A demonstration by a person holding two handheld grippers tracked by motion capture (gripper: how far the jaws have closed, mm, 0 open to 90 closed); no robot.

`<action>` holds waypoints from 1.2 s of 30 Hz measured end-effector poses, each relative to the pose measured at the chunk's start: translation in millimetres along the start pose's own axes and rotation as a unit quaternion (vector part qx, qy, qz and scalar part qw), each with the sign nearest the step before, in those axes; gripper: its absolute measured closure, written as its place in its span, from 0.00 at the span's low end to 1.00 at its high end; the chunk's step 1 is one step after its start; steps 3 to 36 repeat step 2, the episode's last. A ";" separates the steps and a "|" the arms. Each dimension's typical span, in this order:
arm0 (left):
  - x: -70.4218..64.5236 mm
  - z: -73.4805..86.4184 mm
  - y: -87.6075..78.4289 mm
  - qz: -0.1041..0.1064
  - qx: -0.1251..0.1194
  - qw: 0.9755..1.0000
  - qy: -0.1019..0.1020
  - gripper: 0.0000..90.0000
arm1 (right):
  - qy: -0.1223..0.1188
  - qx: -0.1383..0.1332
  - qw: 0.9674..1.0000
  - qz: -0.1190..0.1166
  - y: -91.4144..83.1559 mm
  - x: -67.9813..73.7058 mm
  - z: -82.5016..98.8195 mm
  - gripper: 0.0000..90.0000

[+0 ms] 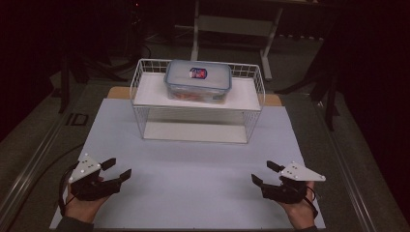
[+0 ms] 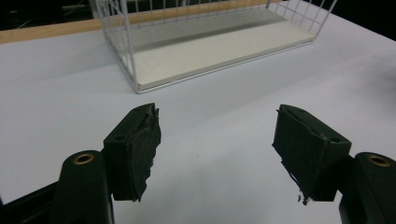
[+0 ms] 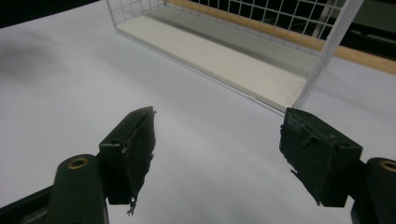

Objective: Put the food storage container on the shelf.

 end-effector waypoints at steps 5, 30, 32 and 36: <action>3.2 0.4 1.3 -0.007 0.000 1.000 -0.003 0.33 | -0.004 -0.001 1.000 -0.001 1.1 0.2 0.6 0.29; 3.2 0.4 1.3 -0.007 0.000 1.000 -0.003 0.33 | -0.004 -0.001 1.000 -0.001 1.1 0.2 0.6 0.29; 3.2 0.4 1.3 -0.007 0.000 1.000 -0.003 0.33 | -0.004 -0.001 1.000 -0.001 1.1 0.2 0.6 0.29; 3.2 0.4 1.3 -0.007 0.000 1.000 -0.003 0.33 | -0.004 -0.001 1.000 -0.001 1.1 0.2 0.6 0.29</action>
Point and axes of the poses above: each handheld gripper's, and its own axes: y roughly forward along the jaws, z roughly out of its underside, x roughly to its left, the point moved 5 cm from there along y, roughly forward along the jaws, and after that the axes turned 13 degrees about -y, right-handed, at the moved point
